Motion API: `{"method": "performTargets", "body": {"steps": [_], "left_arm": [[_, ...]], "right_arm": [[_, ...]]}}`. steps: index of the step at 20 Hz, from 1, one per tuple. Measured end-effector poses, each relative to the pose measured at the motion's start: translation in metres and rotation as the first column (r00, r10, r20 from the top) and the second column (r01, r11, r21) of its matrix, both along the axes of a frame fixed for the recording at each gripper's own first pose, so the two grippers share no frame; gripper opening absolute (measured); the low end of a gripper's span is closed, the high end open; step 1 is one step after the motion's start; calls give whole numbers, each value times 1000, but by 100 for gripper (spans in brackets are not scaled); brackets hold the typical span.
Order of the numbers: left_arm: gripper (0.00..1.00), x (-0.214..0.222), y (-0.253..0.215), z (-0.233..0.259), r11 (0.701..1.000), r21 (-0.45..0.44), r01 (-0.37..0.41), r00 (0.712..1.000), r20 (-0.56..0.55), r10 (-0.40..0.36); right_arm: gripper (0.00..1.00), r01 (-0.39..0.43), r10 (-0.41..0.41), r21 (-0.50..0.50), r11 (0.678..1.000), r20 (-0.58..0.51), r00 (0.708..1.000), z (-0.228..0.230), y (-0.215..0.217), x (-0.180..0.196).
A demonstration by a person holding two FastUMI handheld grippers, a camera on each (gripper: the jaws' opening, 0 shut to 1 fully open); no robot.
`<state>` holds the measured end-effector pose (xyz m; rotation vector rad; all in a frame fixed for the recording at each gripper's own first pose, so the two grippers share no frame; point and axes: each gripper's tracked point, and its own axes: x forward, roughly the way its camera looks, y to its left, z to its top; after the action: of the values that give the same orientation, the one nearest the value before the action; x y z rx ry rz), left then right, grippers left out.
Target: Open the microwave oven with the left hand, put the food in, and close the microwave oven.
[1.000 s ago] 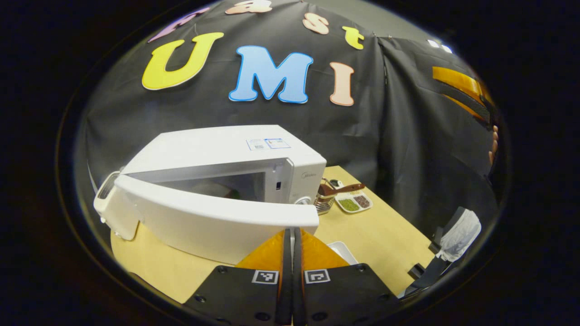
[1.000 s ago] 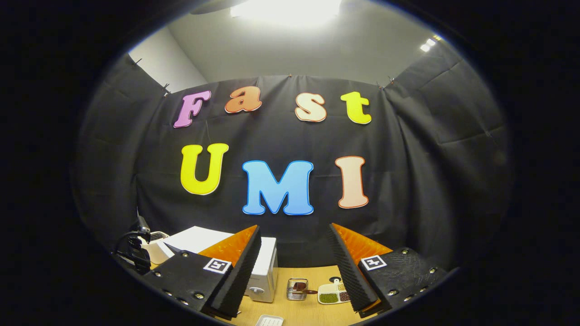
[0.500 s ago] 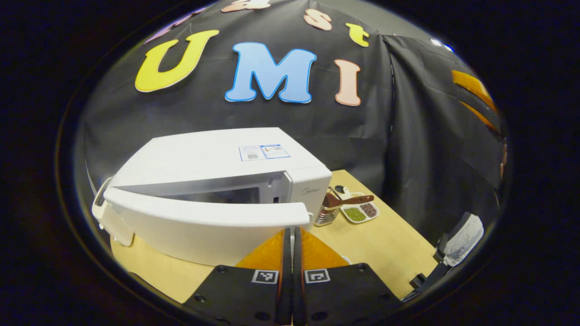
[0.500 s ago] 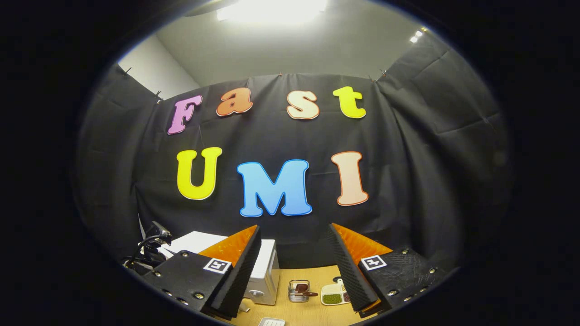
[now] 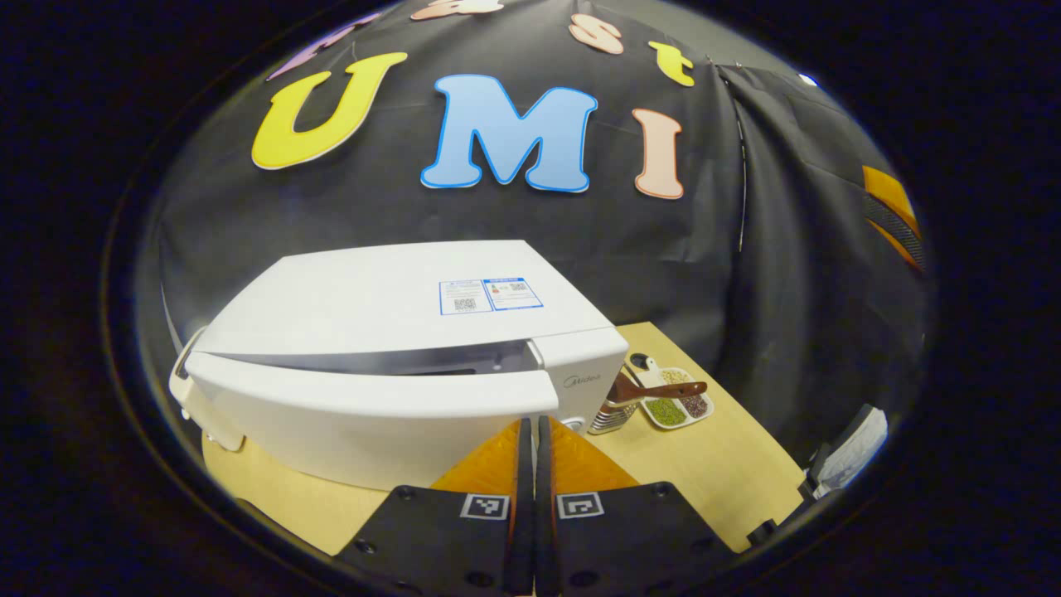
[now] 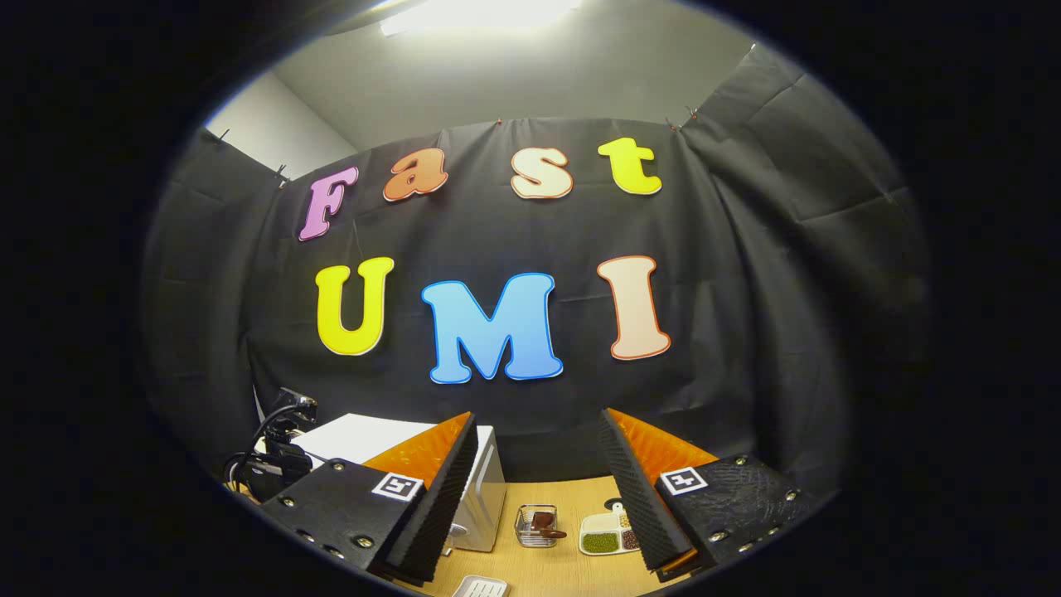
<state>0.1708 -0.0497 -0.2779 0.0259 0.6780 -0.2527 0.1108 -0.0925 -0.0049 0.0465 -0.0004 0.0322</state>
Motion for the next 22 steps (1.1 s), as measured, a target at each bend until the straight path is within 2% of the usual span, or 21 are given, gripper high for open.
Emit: {"method": "performTargets", "body": {"steps": [7, 11, 16, 17, 18, 22], "left_arm": [[7, 23, 3, -2, 997, 0, -77, 997, 18, 77], [7, 24, 5, -1, 995, -18, -94, 995, 21, 94], [7, 36, 9, -4, 993, 8, -116, 993, 34, 116], [7, 37, -1, -9, 993, -38, -107, 994, 17, 108], [7, 34, -7, -7, 994, -45, -103, 995, 10, 103], [7, 35, -7, -7, 998, 34, -49, 998, 35, 48]], "right_arm": [[89, -13, 13, -2, 1000, -10, 1000, -6, -16, 5], [89, 4, -3, 5, 1000, -18, 1000, -10, -27, 8], [89, 8, -8, 11, 1000, -32, 999, -15, -28, 10], [89, 5, -5, 8, 1000, -33, 999, -15, -26, 10], [89, 2, -2, 1, 1000, -33, 999, -15, -26, 10], [89, -3, 3, -4, 1000, -44, 999, -16, -22, 10]]}}
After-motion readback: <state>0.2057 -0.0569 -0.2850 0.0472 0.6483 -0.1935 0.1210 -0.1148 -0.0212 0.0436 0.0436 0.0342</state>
